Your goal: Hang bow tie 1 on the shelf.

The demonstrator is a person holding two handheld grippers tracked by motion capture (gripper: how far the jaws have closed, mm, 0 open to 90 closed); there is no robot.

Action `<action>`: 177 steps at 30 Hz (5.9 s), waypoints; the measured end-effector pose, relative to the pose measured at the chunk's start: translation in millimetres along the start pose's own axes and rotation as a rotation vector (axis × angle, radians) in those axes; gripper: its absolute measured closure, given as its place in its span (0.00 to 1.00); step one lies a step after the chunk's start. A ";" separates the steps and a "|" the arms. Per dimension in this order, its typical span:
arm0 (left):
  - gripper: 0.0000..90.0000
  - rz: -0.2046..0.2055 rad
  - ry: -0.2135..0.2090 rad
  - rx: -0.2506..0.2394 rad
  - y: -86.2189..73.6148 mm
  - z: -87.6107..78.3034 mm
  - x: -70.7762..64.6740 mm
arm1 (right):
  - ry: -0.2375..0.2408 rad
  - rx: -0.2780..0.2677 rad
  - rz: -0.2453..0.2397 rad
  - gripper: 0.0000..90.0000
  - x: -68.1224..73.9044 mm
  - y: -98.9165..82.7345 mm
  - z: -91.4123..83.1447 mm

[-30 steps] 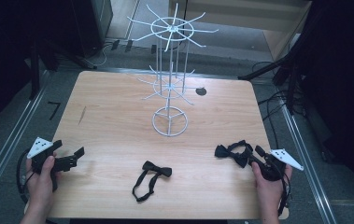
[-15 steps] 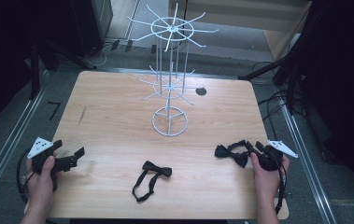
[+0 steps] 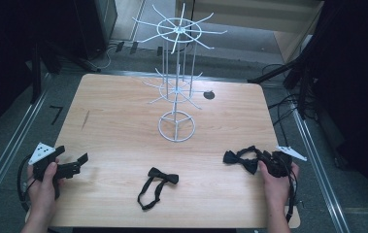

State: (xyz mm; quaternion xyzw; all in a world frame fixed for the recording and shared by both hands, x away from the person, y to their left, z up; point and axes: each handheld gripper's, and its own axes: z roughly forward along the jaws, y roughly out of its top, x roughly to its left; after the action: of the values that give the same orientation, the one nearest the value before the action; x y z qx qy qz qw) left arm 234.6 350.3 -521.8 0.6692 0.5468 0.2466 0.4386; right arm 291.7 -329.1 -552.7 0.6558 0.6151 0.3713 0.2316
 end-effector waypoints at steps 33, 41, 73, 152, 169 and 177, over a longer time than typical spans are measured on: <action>0.02 -0.006 -0.006 -0.001 0.0 0.0 0.8 | 0.126 -0.223 -0.169 1.00 50.6 13.8 -40.9; 0.02 -0.005 -0.006 -0.001 0.0 0.1 0.7 | 0.161 -0.260 -0.190 1.00 66.8 17.0 -47.5; 0.02 -0.005 -0.020 0.012 0.3 0.8 0.7 | 0.301 -0.359 -0.286 1.00 133.5 25.7 -70.2; 0.02 -0.012 -0.026 0.014 0.3 0.9 1.5 | 0.423 -0.466 -0.370 1.00 203.8 89.4 -85.2; 0.02 -0.013 -0.027 0.012 0.2 1.1 1.5 | 0.448 -0.426 -0.348 1.00 203.9 104.9 -69.8; 0.02 -0.016 -0.027 0.011 0.2 1.3 1.5 | 0.450 -0.405 -0.334 1.00 200.8 106.1 -61.8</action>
State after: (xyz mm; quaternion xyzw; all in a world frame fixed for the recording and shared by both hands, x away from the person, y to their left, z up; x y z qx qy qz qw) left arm 236.2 351.3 -522.4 0.6706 0.5473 0.2311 0.4443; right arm 304.8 -156.5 -393.3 0.3883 0.6634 0.5782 0.2734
